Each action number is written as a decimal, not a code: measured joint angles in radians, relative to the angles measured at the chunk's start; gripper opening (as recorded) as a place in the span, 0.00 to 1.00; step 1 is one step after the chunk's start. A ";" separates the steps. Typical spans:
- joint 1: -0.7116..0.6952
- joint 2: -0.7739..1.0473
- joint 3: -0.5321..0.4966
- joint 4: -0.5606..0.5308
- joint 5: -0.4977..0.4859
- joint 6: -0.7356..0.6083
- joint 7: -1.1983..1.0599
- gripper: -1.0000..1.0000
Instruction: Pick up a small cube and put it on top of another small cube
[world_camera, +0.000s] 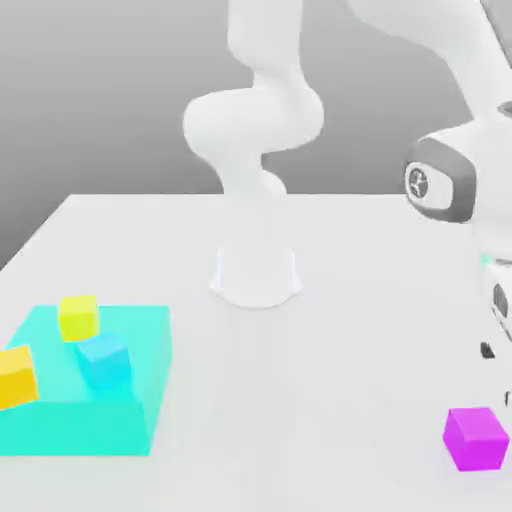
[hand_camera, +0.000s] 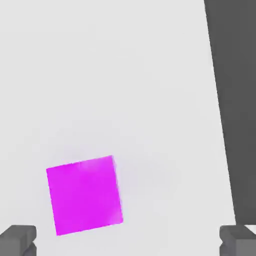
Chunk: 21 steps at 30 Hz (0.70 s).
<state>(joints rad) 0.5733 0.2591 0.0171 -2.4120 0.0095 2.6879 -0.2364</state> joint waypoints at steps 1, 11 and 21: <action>0.006 0.035 -0.001 0.003 -0.012 0.024 -0.004 0.50; 0.014 0.189 -0.005 0.028 -0.027 0.142 -0.005 0.00; -0.108 -0.059 -0.109 0.008 0.000 -0.075 -0.016 0.00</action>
<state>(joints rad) 0.4651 0.2004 -0.0920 -2.4043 0.0090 2.6134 -0.2524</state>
